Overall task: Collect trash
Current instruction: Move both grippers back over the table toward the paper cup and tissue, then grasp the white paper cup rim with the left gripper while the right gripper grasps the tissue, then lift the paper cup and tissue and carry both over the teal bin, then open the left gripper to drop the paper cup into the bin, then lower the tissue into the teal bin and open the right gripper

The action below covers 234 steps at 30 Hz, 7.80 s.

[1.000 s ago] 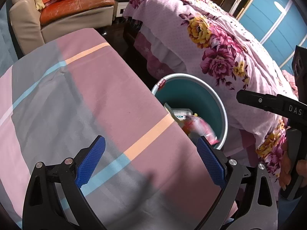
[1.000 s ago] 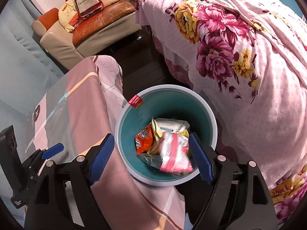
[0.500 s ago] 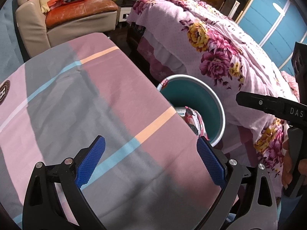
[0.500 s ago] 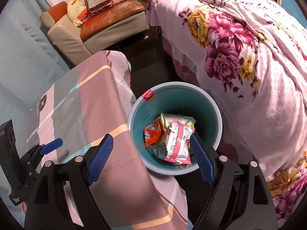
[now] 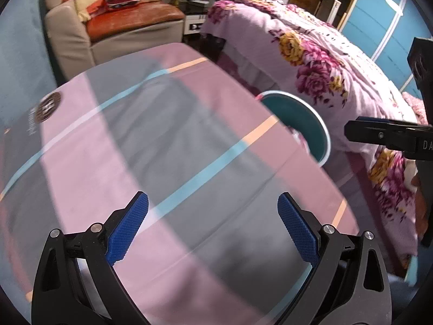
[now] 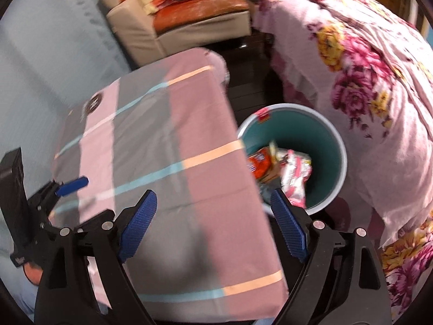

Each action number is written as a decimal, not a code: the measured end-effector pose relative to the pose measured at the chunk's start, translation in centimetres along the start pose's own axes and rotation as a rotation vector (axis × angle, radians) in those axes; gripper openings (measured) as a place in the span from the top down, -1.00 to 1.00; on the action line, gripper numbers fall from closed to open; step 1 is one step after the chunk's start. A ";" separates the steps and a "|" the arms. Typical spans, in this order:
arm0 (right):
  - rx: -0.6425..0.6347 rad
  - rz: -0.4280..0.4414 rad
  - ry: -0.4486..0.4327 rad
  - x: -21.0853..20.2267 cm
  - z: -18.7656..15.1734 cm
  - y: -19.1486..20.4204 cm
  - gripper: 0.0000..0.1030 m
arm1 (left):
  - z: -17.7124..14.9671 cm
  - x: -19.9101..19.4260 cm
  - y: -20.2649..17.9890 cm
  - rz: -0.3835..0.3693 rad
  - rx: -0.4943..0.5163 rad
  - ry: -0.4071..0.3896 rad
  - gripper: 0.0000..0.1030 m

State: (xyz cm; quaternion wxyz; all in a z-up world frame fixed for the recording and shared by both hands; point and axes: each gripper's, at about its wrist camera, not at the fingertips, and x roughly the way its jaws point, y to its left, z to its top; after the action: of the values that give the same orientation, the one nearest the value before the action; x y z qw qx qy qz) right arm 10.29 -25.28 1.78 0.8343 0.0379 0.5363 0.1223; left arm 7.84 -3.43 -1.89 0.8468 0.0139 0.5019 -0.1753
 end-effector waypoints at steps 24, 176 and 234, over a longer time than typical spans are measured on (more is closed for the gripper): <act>-0.479 0.184 0.243 7.0 -12.0 23.0 -0.59 | -13.5 -7.9 14.0 0.189 -0.206 0.013 -0.87; 0.265 -0.034 -0.123 0.9 2.9 -18.1 0.88 | 14.4 13.6 -15.5 -0.030 0.128 0.038 -0.78; 0.171 -0.089 -0.038 2.4 4.2 -12.4 -0.83 | 11.6 9.5 -9.1 0.032 0.000 0.009 -0.85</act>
State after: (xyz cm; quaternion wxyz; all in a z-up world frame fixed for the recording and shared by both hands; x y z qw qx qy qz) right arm 17.07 -36.34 -1.01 0.8427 0.0874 0.5299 0.0378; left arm 18.93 -16.93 -2.87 0.8472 0.0228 0.5054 -0.1619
